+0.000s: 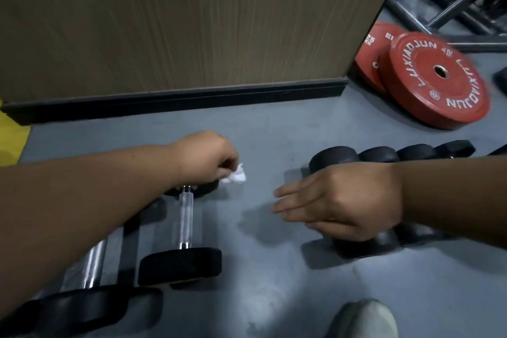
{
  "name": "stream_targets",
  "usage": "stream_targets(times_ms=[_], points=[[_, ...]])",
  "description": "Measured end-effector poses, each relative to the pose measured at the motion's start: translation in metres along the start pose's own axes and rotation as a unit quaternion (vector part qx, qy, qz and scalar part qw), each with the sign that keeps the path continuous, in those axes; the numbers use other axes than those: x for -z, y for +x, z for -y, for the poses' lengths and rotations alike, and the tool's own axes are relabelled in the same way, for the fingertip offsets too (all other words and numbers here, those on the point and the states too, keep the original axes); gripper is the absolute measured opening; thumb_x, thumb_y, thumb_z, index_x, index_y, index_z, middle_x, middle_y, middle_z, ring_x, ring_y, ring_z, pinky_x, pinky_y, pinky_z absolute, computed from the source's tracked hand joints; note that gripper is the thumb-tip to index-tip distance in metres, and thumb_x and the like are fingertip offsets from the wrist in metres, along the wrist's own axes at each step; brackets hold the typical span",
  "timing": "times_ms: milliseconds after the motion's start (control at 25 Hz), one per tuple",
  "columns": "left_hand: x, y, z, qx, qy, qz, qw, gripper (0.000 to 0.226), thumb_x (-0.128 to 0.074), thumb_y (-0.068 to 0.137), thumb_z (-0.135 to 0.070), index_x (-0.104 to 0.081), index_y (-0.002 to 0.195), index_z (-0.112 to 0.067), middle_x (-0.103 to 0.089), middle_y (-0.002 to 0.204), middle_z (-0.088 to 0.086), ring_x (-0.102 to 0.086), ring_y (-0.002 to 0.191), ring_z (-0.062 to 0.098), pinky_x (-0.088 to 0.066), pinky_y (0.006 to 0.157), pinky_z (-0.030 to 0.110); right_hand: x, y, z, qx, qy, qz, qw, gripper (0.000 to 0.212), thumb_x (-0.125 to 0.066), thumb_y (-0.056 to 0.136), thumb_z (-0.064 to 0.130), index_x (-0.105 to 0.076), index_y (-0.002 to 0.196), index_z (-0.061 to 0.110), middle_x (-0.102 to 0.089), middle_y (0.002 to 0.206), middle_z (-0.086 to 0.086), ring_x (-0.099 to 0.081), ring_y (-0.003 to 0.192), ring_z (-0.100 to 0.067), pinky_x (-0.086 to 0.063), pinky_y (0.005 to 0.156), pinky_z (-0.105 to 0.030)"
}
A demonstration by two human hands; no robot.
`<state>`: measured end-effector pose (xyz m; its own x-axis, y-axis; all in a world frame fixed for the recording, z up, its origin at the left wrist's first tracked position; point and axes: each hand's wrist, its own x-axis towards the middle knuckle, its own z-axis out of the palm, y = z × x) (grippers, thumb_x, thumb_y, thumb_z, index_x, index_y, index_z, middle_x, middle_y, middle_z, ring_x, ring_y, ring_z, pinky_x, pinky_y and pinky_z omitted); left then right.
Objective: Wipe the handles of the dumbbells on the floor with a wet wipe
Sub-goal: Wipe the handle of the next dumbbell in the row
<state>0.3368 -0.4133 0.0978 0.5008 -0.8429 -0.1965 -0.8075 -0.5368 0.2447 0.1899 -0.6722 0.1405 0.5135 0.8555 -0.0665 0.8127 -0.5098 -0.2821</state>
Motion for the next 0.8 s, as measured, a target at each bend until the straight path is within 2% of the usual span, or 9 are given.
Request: stream_targets(times_ms=[160, 280, 440, 560, 680, 720, 800], points=[[-0.013, 0.038, -0.062, -0.021, -0.073, -0.051, 0.996, 0.013, -0.069, 0.084, -0.024, -0.074, 0.097, -0.022, -0.068, 0.097, -0.004, -0.062, 0.092, 0.016, -0.045, 0.081, 0.025, -0.013, -0.075, 0.002, -0.097, -0.010, -0.030, 0.995, 0.039, -0.052, 0.103, 0.023, -0.061, 0.137, 0.006, -0.055, 0.148, -0.005, -0.047, 0.141, -0.019, -0.045, 0.111, -0.038], [-0.036, 0.058, -0.100, -0.024, -0.114, -0.066, 0.991, 0.014, -0.067, 0.087, -0.024, -0.073, 0.099, -0.023, -0.066, 0.098, -0.005, -0.061, 0.092, 0.015, -0.046, 0.082, 0.027, -0.053, -0.113, 0.006, -0.177, 0.009, -0.085, 0.980, 0.041, -0.055, 0.102, 0.027, -0.061, 0.138, 0.008, -0.054, 0.149, -0.001, -0.046, 0.142, -0.016, -0.045, 0.111, -0.038], [-0.074, 0.077, -0.133, -0.016, -0.165, -0.113, 0.980, 0.010, -0.071, 0.084, -0.023, -0.075, 0.093, -0.022, -0.065, 0.088, -0.006, -0.060, 0.084, 0.014, -0.041, 0.071, 0.021, -0.119, -0.153, 0.007, -0.310, 0.019, -0.140, 0.940, 0.060, -0.055, 0.099, 0.041, -0.048, 0.148, 0.007, -0.044, 0.157, -0.002, -0.037, 0.147, -0.015, -0.044, 0.110, -0.040], [-0.093, 0.091, -0.148, -0.003, -0.198, -0.116, 0.973, 0.011, -0.070, 0.083, -0.022, -0.076, 0.093, -0.020, -0.066, 0.086, -0.004, -0.062, 0.083, 0.016, -0.046, 0.072, 0.025, -0.160, -0.159, 0.005, -0.393, 0.066, -0.158, 0.903, 0.074, -0.054, 0.097, 0.051, -0.038, 0.154, 0.006, -0.033, 0.163, -0.002, -0.025, 0.153, -0.015, -0.035, 0.115, -0.041], [-0.103, 0.107, -0.162, 0.007, -0.220, -0.123, 0.968, 0.013, -0.070, 0.084, -0.022, -0.076, 0.095, -0.020, -0.067, 0.088, -0.003, -0.061, 0.082, 0.015, -0.044, 0.072, 0.024, -0.177, -0.153, 0.001, -0.441, 0.074, -0.160, 0.880, 0.081, -0.057, 0.092, 0.058, -0.039, 0.154, 0.008, -0.031, 0.163, -0.002, -0.023, 0.153, -0.017, -0.033, 0.120, -0.044], [-0.107, 0.112, -0.167, 0.010, -0.227, -0.126, 0.966, 0.013, -0.070, 0.084, -0.023, -0.076, 0.095, -0.021, -0.067, 0.087, -0.003, -0.061, 0.081, 0.014, -0.044, 0.071, 0.023, -0.177, -0.154, 0.001, -0.473, 0.077, -0.166, 0.862, 0.086, -0.058, 0.089, 0.060, -0.037, 0.155, 0.009, -0.028, 0.163, 0.001, -0.021, 0.153, -0.015, -0.028, 0.123, -0.039], [-0.118, 0.119, -0.175, 0.020, -0.252, -0.126, 0.959, 0.011, -0.071, 0.082, -0.024, -0.076, 0.092, -0.022, -0.065, 0.085, -0.004, -0.061, 0.078, 0.014, -0.047, 0.071, 0.025, -0.177, -0.157, 0.003, -0.546, 0.105, -0.164, 0.815, 0.098, -0.065, 0.080, 0.066, -0.034, 0.155, 0.011, -0.026, 0.163, 0.005, -0.016, 0.151, -0.005, -0.011, 0.122, -0.016]])
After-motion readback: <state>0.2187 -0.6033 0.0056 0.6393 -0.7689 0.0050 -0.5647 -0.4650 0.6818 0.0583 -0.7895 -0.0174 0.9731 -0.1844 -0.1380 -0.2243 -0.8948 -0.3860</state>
